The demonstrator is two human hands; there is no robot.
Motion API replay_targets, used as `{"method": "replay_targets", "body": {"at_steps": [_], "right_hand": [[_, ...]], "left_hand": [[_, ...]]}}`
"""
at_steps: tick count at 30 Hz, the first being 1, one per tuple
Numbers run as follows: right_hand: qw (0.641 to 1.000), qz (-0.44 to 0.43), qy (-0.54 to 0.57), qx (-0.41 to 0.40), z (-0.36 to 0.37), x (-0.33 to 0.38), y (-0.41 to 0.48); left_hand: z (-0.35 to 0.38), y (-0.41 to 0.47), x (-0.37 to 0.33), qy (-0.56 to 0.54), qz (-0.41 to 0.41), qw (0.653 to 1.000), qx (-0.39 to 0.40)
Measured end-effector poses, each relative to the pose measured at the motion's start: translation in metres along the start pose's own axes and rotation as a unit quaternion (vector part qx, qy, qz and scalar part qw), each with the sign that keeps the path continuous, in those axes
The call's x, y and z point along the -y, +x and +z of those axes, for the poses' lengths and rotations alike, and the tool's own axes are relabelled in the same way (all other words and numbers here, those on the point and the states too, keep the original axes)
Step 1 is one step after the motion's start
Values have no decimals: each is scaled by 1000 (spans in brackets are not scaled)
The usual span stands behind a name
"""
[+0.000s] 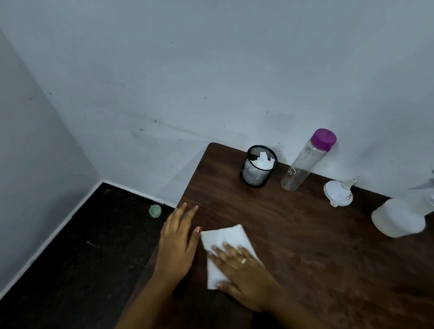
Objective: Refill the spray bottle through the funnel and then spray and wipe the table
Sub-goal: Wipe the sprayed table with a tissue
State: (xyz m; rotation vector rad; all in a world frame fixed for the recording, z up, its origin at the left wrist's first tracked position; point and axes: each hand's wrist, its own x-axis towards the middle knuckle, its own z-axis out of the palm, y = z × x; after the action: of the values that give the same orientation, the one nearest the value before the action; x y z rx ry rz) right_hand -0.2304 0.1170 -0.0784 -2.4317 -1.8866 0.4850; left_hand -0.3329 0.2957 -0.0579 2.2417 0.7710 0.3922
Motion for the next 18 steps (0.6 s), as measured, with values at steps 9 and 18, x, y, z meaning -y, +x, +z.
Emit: {"method": "replay_targets", "body": {"at_steps": [9, 18], "right_hand": [[986, 148, 73, -33, -19, -24, 51], [1000, 1, 14, -18, 0, -34, -22]], "left_hand": [[13, 2, -5, 7, -3, 1000, 18], [30, 6, -13, 3, 9, 999, 43]]}}
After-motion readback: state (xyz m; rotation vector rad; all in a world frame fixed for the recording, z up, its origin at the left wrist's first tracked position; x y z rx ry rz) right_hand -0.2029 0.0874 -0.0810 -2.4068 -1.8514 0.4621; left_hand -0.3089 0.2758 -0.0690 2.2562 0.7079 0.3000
